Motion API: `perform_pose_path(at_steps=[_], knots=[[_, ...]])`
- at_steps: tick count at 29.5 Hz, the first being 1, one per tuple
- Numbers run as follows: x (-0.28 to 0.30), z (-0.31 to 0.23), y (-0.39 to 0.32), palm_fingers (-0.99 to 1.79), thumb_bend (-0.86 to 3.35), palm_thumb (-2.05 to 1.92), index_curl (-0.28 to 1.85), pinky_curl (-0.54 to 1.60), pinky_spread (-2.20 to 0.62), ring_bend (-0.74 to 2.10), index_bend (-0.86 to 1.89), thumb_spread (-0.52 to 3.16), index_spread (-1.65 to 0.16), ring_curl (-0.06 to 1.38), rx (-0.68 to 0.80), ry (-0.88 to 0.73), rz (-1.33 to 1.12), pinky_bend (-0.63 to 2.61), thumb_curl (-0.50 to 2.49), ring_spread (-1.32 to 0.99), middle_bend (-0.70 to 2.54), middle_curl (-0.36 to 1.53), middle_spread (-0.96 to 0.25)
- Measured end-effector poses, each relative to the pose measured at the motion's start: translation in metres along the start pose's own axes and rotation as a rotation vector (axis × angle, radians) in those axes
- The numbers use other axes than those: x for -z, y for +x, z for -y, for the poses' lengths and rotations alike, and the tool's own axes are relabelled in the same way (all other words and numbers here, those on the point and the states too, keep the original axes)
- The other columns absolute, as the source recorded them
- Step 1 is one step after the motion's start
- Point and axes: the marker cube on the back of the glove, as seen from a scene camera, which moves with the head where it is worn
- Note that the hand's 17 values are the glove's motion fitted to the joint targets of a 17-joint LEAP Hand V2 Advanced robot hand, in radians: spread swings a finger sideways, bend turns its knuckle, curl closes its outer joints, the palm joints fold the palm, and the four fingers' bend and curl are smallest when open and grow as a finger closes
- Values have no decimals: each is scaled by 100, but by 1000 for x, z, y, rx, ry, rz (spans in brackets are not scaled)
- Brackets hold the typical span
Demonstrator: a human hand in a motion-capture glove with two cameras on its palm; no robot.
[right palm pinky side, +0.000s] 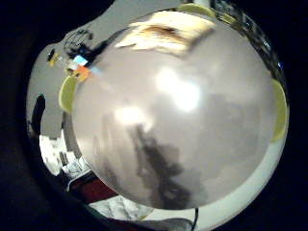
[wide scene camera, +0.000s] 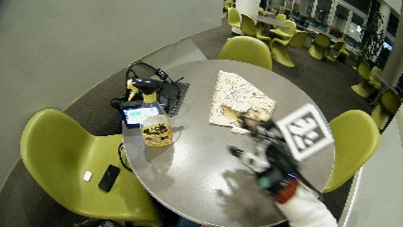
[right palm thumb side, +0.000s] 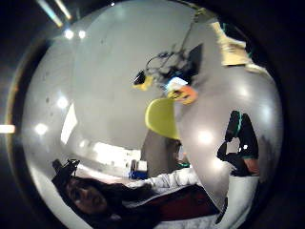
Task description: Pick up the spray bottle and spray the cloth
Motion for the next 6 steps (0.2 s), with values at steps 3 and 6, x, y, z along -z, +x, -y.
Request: perform_pose_path(at_steps=[3,6], knots=[[0,0,0,55,1,115,36,35,2,26,24,106,-23,48,0,0,0,16,68,-10,31,53,-4],[0,0,0,60,-1,114,38,35,3,25,26,105,-22,48,0,0,0,17,68,-8,29,52,-3]])
